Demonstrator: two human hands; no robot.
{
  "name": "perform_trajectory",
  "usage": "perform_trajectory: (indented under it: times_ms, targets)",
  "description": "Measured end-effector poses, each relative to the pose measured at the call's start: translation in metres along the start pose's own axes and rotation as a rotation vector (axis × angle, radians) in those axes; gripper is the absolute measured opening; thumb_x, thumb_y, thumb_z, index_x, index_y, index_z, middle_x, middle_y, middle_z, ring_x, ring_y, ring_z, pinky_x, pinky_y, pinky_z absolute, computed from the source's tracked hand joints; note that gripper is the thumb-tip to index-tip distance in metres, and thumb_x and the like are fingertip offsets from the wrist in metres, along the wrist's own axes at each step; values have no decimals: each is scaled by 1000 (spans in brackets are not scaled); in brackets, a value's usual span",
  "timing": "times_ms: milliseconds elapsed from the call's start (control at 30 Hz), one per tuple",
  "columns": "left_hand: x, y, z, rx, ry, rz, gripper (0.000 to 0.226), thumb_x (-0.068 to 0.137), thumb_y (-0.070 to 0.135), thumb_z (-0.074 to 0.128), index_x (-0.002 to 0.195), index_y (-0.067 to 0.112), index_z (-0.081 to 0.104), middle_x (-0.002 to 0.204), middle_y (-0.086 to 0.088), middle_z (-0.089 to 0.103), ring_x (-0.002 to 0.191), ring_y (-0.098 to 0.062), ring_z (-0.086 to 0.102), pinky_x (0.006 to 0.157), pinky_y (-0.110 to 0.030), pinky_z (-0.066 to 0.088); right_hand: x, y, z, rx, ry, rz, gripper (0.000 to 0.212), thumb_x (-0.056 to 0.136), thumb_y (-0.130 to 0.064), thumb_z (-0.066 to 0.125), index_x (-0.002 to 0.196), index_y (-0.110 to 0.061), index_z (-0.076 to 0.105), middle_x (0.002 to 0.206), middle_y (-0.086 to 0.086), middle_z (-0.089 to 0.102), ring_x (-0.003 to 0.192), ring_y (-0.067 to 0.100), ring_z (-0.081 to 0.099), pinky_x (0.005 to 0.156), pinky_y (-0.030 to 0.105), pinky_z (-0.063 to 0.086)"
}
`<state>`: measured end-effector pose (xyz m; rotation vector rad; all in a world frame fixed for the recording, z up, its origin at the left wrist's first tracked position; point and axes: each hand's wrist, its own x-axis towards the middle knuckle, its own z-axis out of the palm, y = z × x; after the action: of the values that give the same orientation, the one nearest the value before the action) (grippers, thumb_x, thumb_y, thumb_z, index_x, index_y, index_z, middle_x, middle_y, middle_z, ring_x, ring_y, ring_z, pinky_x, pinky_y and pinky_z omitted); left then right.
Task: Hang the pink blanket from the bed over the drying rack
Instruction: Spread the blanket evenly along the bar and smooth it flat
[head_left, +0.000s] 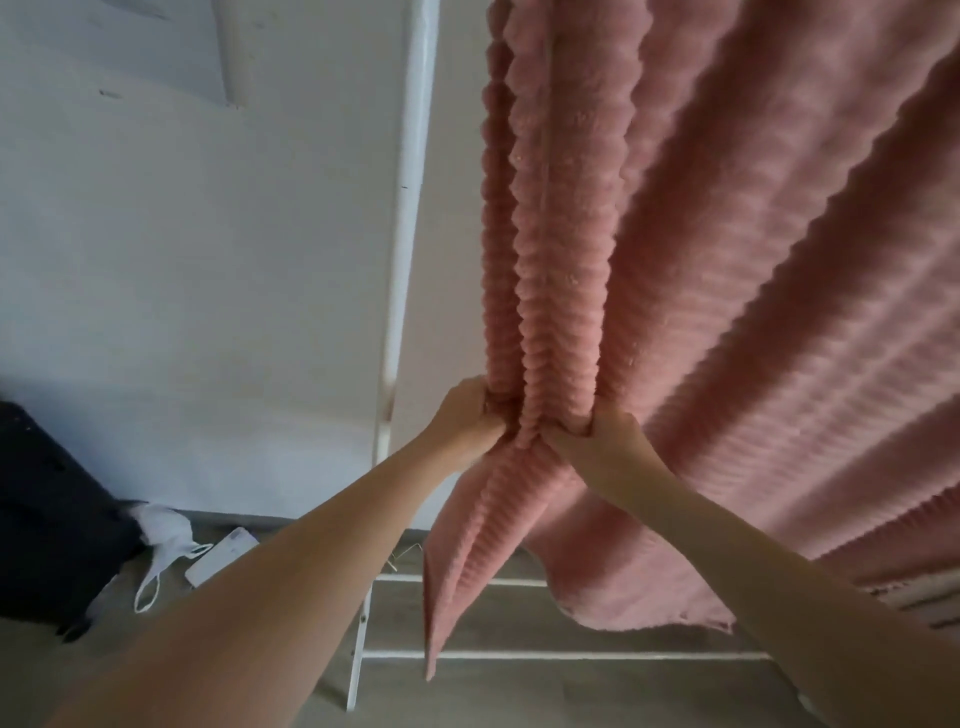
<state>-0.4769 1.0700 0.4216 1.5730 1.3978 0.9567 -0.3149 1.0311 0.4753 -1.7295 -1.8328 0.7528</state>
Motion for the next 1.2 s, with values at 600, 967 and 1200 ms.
perform_trajectory:
  times_ms: [600,967,1200]
  targets:
    - [-41,-84,-8,271,108,-235,26,98,14,53,73,6,51,71,-3,59,62,-18,60,68,-45,56,7,-8,-34,174,414,-92,19,91,-37,63,82,-21,61,70,-11,60,61,-1,54,60,19,44]
    - [-59,-91,-26,259,97,-285,16,99,10,47,84,10,51,83,-4,64,77,-21,63,74,-37,53,-5,-35,-5,166,200,-124,30,89,-44,66,110,-22,67,95,-12,72,91,7,68,86,37,57]
    - [-70,-95,-25,53,31,-273,62,92,-12,34,146,19,34,133,10,48,128,-6,47,99,-22,38,-10,-17,24,-226,-118,12,34,84,-33,71,109,-9,67,82,-6,62,92,27,68,72,28,48]
